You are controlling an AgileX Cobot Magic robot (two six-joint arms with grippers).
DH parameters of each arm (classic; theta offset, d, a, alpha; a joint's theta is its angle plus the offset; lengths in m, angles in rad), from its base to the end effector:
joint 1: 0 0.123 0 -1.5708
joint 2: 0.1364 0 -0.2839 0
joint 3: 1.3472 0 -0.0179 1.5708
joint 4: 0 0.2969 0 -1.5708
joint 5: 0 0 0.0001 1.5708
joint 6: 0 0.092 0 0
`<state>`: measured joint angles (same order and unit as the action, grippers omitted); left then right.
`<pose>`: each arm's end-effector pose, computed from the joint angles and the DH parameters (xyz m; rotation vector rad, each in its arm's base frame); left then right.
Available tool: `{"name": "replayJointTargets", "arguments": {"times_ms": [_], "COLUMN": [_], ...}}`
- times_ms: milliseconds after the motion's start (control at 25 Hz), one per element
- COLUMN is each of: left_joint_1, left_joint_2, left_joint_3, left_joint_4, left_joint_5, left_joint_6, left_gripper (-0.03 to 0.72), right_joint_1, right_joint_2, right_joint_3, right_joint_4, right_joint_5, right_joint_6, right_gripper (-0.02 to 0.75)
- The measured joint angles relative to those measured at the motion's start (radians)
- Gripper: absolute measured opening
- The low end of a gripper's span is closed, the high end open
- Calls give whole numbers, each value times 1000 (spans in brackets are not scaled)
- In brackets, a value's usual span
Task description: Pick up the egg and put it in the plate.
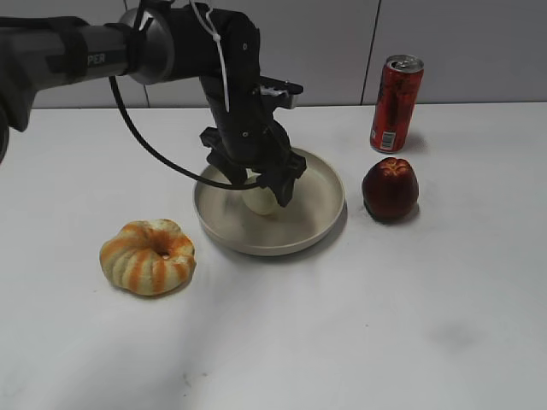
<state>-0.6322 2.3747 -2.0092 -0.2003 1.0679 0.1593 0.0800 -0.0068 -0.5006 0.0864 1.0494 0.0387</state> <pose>0.4266 -0.3324 0.1379 1.0309 2.7616 -0.3456 0.0362 0.0098 0.3006 -0.0456 2.0267 0.1781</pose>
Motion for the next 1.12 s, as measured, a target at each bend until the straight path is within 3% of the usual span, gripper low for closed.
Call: {"name": "replayJointTargets", "arguments": {"times_ms": [280, 720, 880, 1120], "left_joint_1": [0, 59, 113, 211], "left_joint_2": [-52, -411, -550, -761], "left_joint_3": [0, 12, 85, 313], "left_joint_4": [22, 159, 225, 271], "left_joint_5": [39, 116, 142, 149], "left_joint_6": [0, -6, -10, -24], "left_gripper": [660, 655, 652, 646], "right_joint_1": [0, 0, 0, 0], "right_joint_2": [0, 0, 0, 0], "right_joint_3": [0, 0, 0, 0], "right_joint_4": [0, 0, 0, 0], "right_joint_5": [0, 0, 0, 0], "right_joint_6": [0, 0, 0, 0], "right_gripper": [588, 588, 588, 588]}}
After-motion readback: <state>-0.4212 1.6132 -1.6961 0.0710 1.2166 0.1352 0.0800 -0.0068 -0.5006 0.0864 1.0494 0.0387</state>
